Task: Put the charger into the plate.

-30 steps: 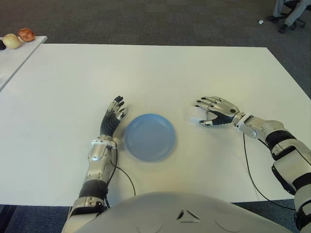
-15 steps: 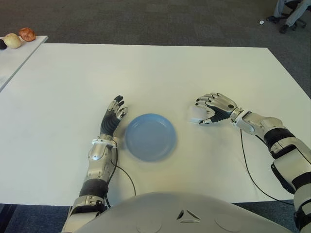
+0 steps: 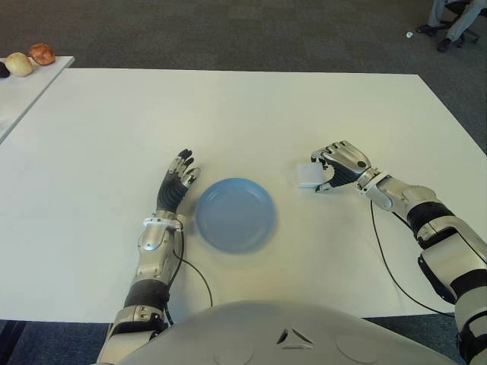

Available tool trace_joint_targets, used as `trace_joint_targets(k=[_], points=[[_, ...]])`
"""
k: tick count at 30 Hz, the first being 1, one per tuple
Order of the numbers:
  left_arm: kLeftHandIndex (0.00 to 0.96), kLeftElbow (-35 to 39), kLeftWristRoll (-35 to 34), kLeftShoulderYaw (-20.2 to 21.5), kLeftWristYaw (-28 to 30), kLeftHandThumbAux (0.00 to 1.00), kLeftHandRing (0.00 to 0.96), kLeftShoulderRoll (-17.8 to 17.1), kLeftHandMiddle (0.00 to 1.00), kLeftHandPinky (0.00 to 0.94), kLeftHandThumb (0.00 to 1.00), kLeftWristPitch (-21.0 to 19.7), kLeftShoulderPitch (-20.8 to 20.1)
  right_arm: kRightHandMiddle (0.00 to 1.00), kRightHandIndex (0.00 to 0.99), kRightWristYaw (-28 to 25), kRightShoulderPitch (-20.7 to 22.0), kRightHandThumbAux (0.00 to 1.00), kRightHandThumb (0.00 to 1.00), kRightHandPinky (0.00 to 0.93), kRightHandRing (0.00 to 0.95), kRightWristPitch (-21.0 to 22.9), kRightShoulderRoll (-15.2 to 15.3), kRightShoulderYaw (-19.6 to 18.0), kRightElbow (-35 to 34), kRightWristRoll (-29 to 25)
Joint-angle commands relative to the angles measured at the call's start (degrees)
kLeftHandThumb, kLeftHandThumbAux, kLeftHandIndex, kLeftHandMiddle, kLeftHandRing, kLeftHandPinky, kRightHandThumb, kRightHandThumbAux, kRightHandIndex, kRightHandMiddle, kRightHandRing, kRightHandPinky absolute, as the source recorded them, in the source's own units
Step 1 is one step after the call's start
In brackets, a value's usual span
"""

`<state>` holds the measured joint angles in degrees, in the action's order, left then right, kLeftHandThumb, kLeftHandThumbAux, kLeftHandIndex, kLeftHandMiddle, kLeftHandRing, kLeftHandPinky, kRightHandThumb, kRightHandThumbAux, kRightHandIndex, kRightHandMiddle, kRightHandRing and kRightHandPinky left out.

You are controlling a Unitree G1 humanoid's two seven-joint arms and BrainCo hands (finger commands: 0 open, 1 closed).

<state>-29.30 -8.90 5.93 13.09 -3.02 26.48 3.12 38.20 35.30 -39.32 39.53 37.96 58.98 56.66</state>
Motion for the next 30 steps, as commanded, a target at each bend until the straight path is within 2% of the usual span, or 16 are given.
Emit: trace_joint_targets(k=[1, 12, 30], points=[[0.015, -5.0, 0.3, 0.0, -0.3, 0.570, 0.059, 0.7, 0.067, 0.069, 0.000, -2.8, 2.7, 0.870, 0.441, 0.8, -0.8, 0.706, 0.737, 0.864, 0.870, 0.9, -0.2, -0.4, -0.3, -0.3], [0.018, -5.5, -0.1, 0.2, 0.1, 0.569, 0.058, 0.8, 0.068, 0.071, 0.000, -2.9, 2.3, 0.877, 0.441, 1.5, -0.7, 0.706, 0.736, 0.872, 0.879, -0.4, 0.0, -0.9, -1.2, -0.8], [0.019, -6.8, -0.6, 0.6, 0.5, 0.576, 0.061, 1.0, 0.074, 0.071, 0.000, -2.4, 1.5, 0.872, 0.441, -1.9, -0.9, 0.708, 0.725, 0.877, 0.876, -2.4, 0.7, -2.1, -2.2, -3.3]])
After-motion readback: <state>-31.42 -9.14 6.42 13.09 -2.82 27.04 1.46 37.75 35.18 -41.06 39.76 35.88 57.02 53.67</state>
